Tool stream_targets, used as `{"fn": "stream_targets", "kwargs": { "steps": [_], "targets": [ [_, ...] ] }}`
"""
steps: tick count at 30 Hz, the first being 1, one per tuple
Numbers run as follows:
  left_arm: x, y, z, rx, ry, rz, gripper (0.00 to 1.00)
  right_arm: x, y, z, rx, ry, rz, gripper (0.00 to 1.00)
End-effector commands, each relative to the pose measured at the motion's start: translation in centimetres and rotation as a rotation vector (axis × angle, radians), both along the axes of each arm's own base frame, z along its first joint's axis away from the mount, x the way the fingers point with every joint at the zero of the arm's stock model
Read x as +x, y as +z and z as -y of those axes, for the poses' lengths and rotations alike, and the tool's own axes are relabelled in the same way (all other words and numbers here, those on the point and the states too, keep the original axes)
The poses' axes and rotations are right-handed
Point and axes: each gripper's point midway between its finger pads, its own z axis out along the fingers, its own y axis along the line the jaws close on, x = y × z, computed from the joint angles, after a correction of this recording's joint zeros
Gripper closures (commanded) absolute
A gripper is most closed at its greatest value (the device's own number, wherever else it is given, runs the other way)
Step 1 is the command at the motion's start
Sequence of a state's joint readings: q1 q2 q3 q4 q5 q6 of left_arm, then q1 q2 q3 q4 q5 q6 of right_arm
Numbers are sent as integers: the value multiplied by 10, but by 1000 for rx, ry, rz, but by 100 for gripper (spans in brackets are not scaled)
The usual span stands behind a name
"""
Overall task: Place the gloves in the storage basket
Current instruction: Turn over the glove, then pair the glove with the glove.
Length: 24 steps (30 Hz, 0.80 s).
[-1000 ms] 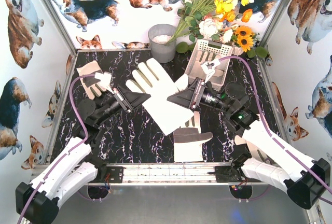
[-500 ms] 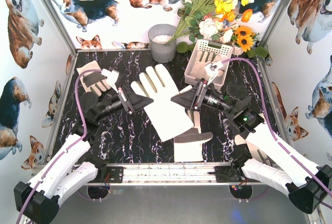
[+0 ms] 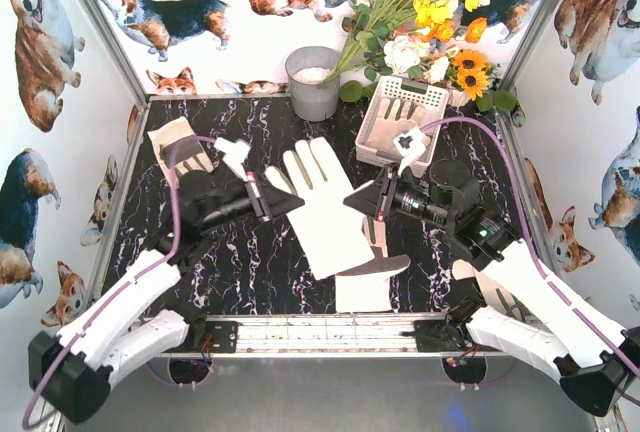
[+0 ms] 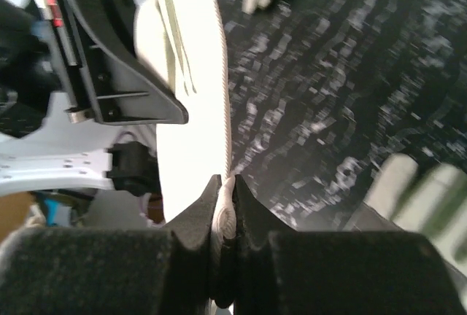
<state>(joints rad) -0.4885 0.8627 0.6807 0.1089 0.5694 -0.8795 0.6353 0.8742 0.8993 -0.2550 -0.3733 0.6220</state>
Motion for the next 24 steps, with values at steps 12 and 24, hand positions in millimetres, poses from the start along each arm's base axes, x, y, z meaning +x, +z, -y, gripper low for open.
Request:
{"fn": "stream_targets", "kwargs": {
  "steps": [12,24],
  "targets": [
    [36,-119,80,432,174,-47,100,-19,-147,117,-479,-439,-267,100],
    [35,-185,98,597,202,-117,100,-27,-212,124,-567,-498,-373,100]
  ]
}}
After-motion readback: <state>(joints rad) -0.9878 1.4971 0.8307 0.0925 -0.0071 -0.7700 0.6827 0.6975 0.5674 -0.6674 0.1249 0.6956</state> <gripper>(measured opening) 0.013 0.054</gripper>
